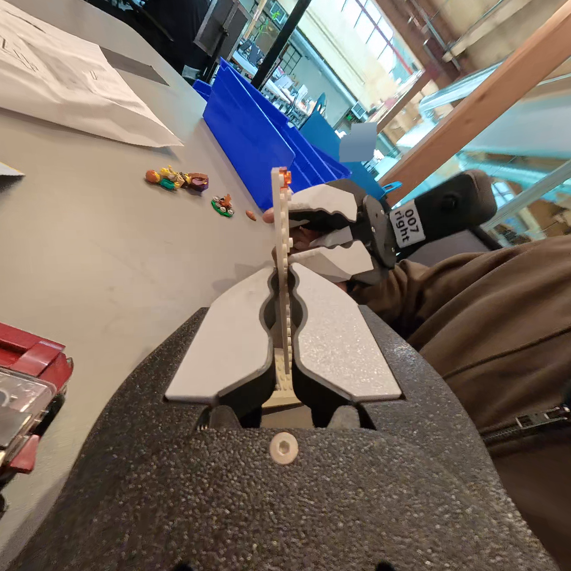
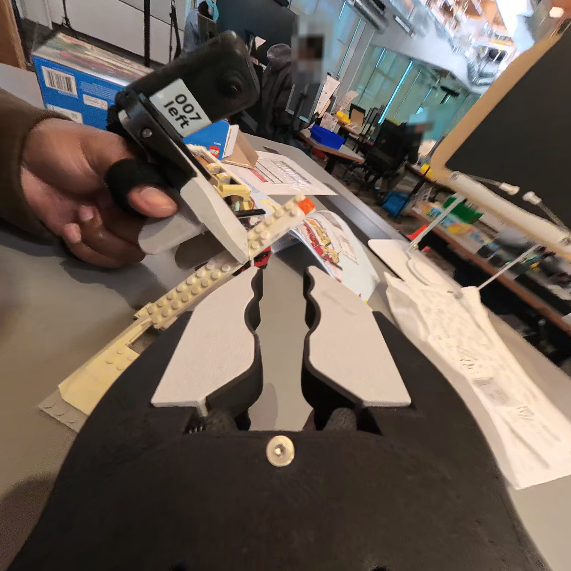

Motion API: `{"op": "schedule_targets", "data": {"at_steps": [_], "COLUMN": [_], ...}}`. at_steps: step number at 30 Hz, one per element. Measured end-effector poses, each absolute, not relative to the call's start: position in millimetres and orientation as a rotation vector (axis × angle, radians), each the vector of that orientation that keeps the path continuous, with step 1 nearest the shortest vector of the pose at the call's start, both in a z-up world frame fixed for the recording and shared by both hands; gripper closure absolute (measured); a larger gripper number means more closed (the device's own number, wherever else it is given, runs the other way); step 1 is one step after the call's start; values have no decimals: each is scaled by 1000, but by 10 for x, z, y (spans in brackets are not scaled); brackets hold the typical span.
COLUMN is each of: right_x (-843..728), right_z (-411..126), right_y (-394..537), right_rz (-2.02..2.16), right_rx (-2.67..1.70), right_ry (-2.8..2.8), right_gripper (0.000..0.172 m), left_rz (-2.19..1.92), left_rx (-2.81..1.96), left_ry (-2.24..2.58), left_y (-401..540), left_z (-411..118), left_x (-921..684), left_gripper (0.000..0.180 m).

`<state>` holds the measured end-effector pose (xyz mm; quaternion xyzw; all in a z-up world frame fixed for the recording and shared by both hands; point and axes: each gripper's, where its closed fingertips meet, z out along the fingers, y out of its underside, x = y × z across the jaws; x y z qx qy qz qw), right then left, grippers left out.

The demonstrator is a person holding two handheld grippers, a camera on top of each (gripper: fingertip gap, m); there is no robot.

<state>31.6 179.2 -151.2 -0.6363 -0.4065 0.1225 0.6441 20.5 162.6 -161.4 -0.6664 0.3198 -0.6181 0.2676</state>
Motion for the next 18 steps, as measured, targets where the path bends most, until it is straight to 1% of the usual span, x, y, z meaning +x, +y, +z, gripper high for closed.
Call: {"op": "schedule_targets", "data": {"at_steps": [2, 5, 7, 14, 18], "right_x": [313, 343, 364, 384, 342], "right_z": [-1475, -1423, -1379, -1115, -1090], "right_y": [1776, 1794, 1804, 1751, 1701], "right_rz": [254, 312, 405, 673, 695], "right_rx": [-1420, -1447, -1478, -1501, -1492], "right_ry": [-926, -847, -767, -588, -609], "right_gripper": [146, 142, 139, 138, 140], "left_rz": [-1701, -1621, -1498, -947, -824], "left_rx": [-1799, -1797, -1777, -1560, -1518], "left_ry": [844, 887, 934, 1084, 1146], "left_y": [1629, 1628, 1642, 1704, 1670], "left_z": [-1613, -1643, -1657, -1507, -1572], "left_x": [207, 221, 230, 212, 255], "left_gripper": [176, 176, 176, 176, 176]}}
